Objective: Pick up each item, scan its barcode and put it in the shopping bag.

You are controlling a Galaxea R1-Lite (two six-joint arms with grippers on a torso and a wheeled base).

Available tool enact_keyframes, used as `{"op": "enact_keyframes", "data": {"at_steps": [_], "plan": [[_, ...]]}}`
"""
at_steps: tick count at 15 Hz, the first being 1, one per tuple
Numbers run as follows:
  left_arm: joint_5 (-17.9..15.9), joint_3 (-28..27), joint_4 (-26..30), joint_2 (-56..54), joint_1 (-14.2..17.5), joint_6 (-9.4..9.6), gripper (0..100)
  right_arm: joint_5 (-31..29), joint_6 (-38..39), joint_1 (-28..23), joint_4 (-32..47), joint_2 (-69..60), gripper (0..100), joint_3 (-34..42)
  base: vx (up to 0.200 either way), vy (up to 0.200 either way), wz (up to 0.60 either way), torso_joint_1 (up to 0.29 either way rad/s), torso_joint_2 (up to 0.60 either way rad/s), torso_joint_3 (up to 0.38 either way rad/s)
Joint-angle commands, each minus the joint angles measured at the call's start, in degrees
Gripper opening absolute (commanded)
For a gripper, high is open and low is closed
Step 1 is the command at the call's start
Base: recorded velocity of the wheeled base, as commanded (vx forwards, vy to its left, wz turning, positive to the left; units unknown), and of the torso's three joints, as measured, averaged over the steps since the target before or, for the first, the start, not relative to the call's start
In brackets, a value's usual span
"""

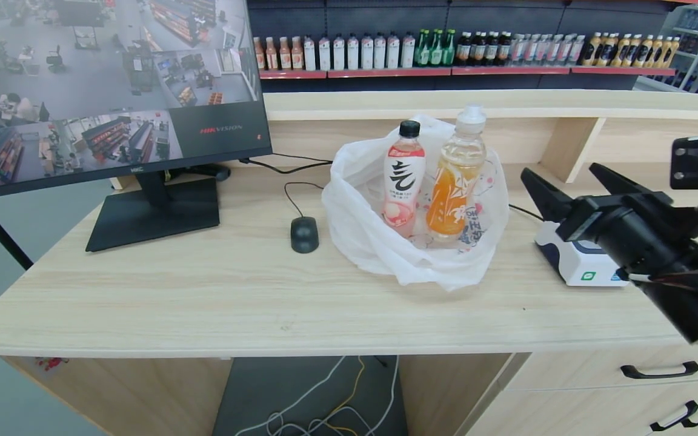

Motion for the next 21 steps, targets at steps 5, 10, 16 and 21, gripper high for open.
{"op": "enact_keyframes", "data": {"at_steps": [5, 10, 16, 21], "plan": [[-0.1, 0.0, 0.0, 0.0, 0.0, -0.21, 100, 0.1, -0.2, -1.9, 0.5, -21.8, 100, 19.7, 0.0, 0.0, 0.0, 0.0, 0.0, 0.0], [0.0, 0.0, 0.0, 0.0, 0.0, -0.21, 100, -0.1, 1.0, -1.8, 3.8, -33.0, 100, 26.9, 0.0, 0.0, 0.0, 0.0, 0.0, 0.0], [0.0, 0.0, 0.0, 0.0, 0.0, -0.03, 100, 1.2, 1.2, 3.1, 46.1, -57.9, 100, 26.8, 0.0, 0.0, 0.0, 0.0, 0.0, 0.0], [0.0, 0.0, 0.0, 0.0, 0.0, -0.12, 100, 1.3, 0.9, 4.9, 76.2, -79.3, 100, 26.8, 0.0, 0.0, 0.0, 0.0, 0.0, 0.0]]}}
